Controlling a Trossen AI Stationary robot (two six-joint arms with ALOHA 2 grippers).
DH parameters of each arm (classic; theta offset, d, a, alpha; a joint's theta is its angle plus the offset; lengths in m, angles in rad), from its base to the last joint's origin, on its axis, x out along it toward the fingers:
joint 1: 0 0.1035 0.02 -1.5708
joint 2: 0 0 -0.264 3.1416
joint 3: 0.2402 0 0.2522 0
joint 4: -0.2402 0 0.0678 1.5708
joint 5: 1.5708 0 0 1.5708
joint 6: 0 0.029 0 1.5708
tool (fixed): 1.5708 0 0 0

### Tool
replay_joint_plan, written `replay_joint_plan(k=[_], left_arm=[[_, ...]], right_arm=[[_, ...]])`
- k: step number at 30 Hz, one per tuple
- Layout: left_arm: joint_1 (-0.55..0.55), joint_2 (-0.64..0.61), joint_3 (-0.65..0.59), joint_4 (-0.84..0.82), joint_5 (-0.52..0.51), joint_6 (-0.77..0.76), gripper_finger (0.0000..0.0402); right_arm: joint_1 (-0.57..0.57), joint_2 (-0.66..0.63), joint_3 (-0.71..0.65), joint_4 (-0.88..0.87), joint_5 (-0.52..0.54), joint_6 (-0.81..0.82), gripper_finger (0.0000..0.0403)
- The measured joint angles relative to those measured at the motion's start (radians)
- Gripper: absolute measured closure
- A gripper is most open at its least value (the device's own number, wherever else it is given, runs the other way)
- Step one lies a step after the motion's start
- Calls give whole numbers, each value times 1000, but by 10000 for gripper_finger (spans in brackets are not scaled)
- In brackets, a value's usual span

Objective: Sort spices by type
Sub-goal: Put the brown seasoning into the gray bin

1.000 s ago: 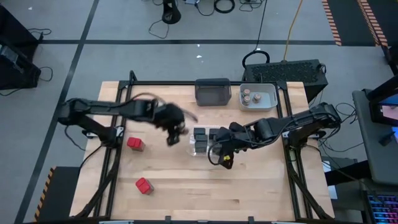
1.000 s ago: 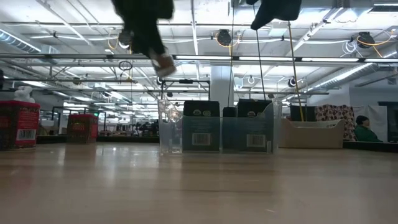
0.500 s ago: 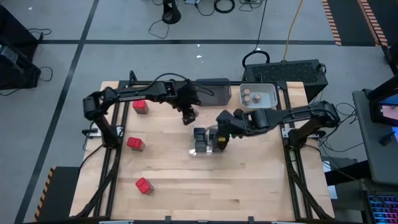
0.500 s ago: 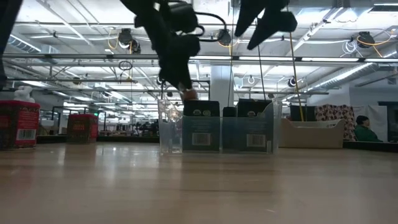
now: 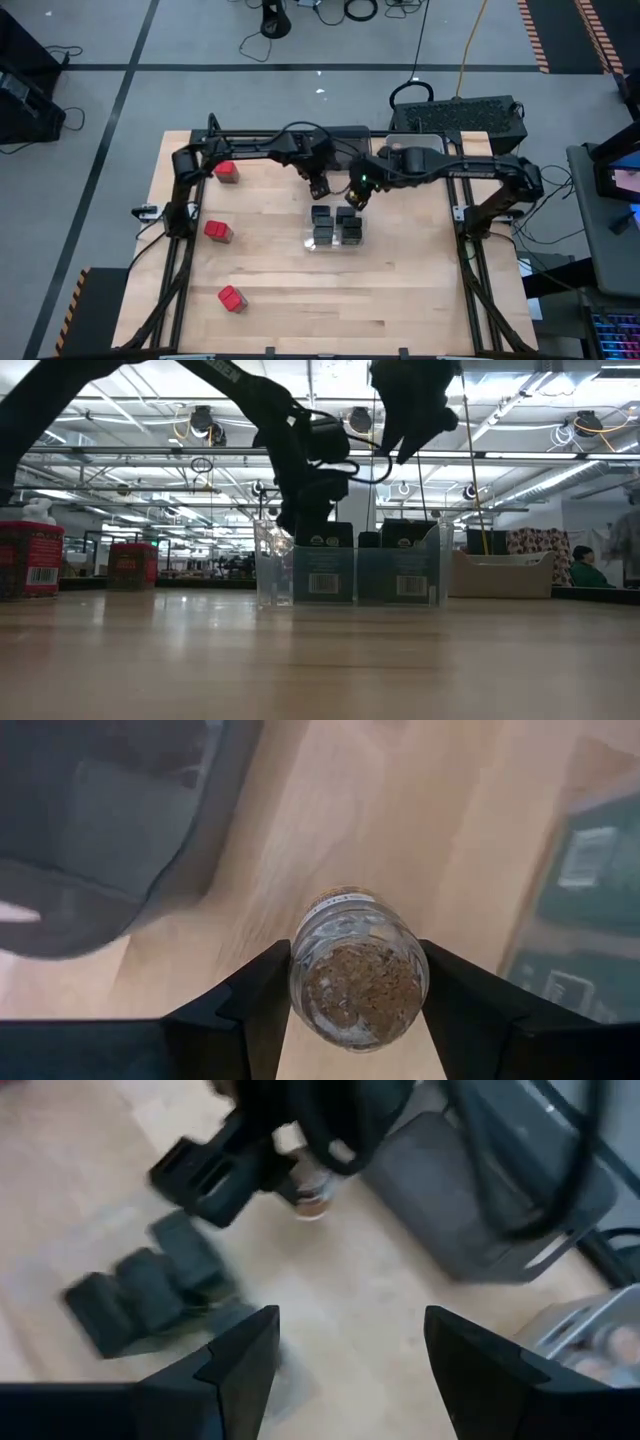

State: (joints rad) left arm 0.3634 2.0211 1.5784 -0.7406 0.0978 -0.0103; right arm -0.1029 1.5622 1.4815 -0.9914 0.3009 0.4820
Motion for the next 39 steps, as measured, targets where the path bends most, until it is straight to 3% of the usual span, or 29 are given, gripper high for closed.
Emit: replay_joint_plan(k=[6,13,20,24,27,39], left_arm=[[-23,41,0,-1,-39,-65,200],[-34,47,0,-2,-51,-115,199],[-34,46,0,4,-51,-82,199],[-35,46,0,1,-51,-78,199],[-34,48,0,-6,-51,-79,199],[-34,48,-1,17,-50,-82,199]], right_arm=[[-133,0,0,18,-126,-251,172],[-225,-1,-13,32,-210,-336,172],[-266,-5,-198,233,-241,-333,172],[-280,-6,-323,410,-344,-310,172],[-282,-7,-386,504,-359,-260,172],[-289,-8,-400,525,-355,-240,172]])
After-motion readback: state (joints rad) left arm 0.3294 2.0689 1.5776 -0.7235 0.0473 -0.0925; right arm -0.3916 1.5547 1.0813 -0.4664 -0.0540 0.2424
